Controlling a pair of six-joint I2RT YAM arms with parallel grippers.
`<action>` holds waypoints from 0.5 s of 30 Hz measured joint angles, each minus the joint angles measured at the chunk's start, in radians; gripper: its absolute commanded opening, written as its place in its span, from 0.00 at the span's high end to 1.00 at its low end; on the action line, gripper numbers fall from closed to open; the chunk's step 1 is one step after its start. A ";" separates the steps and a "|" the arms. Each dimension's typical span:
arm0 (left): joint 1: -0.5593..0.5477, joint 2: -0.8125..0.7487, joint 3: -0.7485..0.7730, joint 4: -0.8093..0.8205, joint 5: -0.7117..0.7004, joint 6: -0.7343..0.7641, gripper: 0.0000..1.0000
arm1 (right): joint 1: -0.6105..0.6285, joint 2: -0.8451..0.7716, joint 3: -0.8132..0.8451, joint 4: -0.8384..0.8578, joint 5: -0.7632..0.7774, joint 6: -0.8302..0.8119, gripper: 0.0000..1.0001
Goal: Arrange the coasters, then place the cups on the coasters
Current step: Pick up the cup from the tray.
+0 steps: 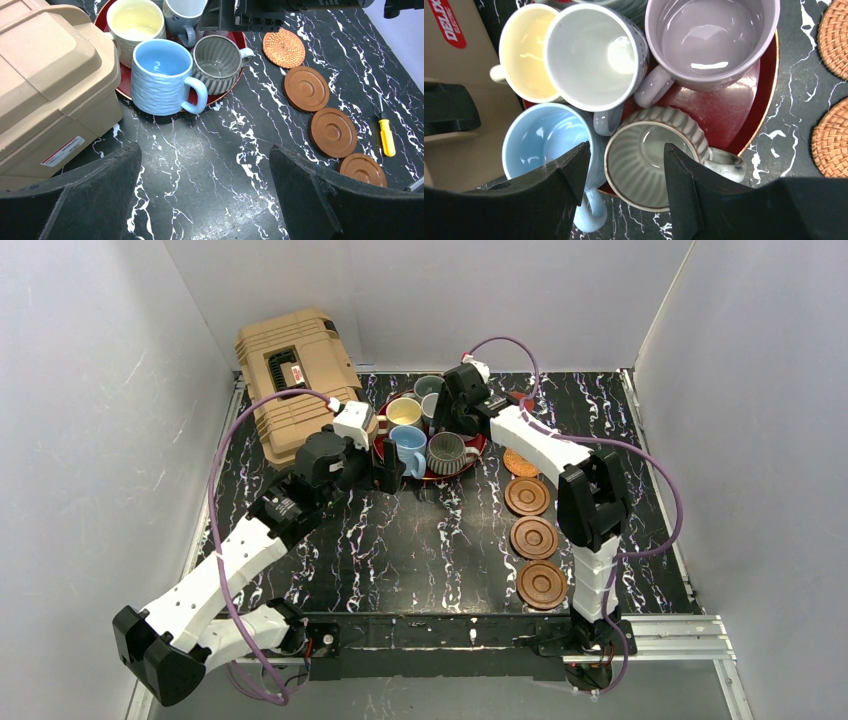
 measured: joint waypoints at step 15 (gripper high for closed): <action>0.000 -0.019 0.000 -0.002 -0.001 0.000 0.02 | 0.001 0.100 0.110 0.042 0.082 0.048 0.40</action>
